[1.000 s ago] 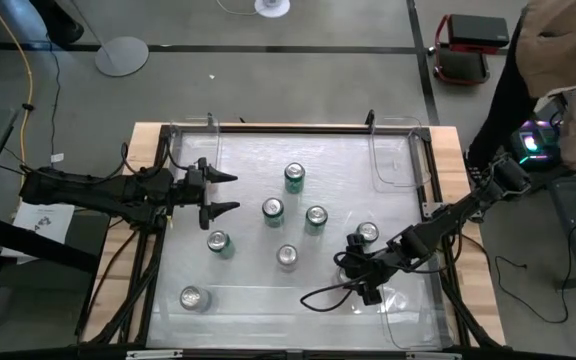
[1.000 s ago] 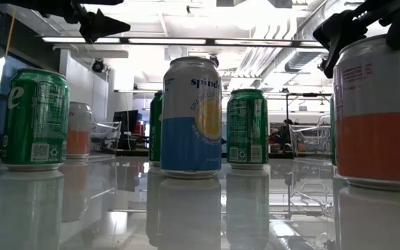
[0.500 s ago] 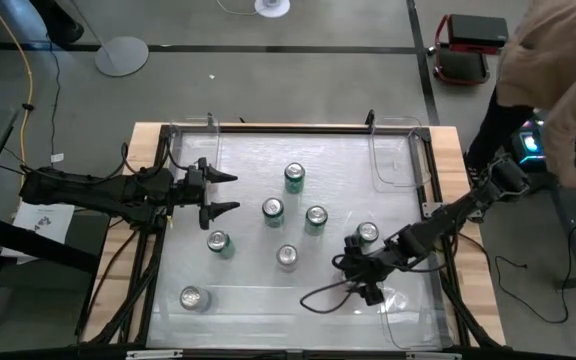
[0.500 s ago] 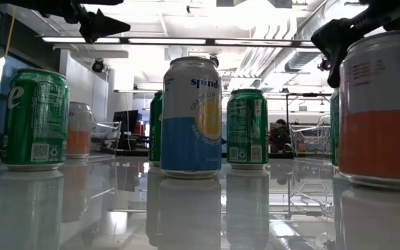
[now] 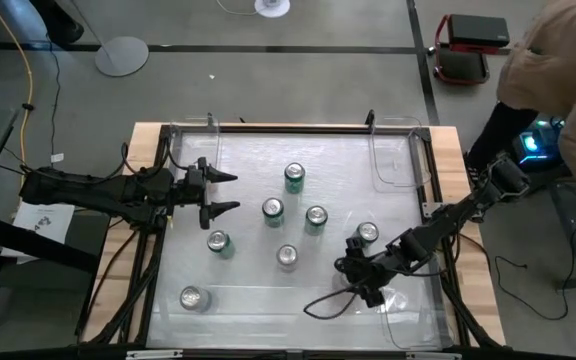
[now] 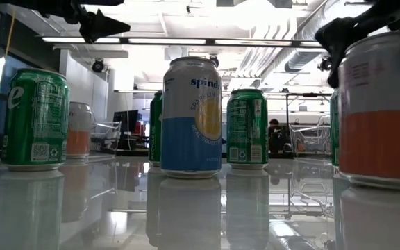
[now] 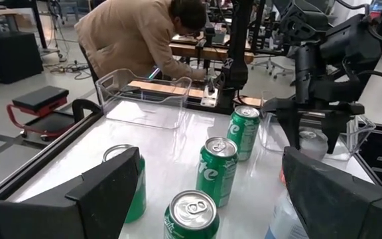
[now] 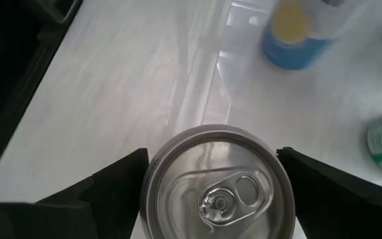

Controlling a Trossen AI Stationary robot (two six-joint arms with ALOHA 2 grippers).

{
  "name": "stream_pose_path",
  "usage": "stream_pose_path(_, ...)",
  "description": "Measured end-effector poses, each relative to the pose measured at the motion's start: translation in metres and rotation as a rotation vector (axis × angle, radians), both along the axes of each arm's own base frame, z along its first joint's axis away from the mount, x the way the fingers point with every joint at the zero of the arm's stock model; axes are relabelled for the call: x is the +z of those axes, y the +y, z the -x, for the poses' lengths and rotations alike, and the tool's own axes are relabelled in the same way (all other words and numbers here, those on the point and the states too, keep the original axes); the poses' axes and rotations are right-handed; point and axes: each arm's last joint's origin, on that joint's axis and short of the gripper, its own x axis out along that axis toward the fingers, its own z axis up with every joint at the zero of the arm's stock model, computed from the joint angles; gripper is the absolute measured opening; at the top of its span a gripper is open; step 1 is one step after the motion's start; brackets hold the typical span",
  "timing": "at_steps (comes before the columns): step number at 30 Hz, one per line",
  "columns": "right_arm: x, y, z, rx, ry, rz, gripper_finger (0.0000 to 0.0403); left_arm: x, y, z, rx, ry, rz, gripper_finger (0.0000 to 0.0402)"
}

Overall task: Sort soda cans
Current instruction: Put the orange/white soda can into the left transparent bin

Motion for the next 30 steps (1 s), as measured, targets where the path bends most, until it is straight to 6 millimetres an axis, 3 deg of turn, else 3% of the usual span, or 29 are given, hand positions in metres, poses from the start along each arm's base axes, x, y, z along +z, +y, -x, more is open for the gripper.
stream_pose_path(9,0.008,-0.012,-0.012,-0.113,-0.003,-0.066,0.0301,0.000,0.001,0.000,0.016,0.000,-0.003,0.0344)
stream_pose_path(17,0.041,-0.014,-0.030,-0.139,-0.120,-0.112,0.0299,0.001,0.000,0.000,0.021,-0.002,0.030,0.0344)
stream_pose_path(21,0.070,-0.005,-0.039,-0.117,-0.229,-0.181,0.0298,0.016,-0.003,0.002,0.017,0.009,0.091,0.0344)
stream_pose_path(25,0.088,0.007,-0.061,-0.075,-0.277,-0.172,0.0298,0.035,-0.011,0.003,0.028,0.033,0.131,0.0344)
stream_pose_path(30,0.094,0.025,-0.111,0.009,-0.284,-0.103,0.0298,0.051,-0.021,0.001,0.060,0.115,0.235,0.0344)
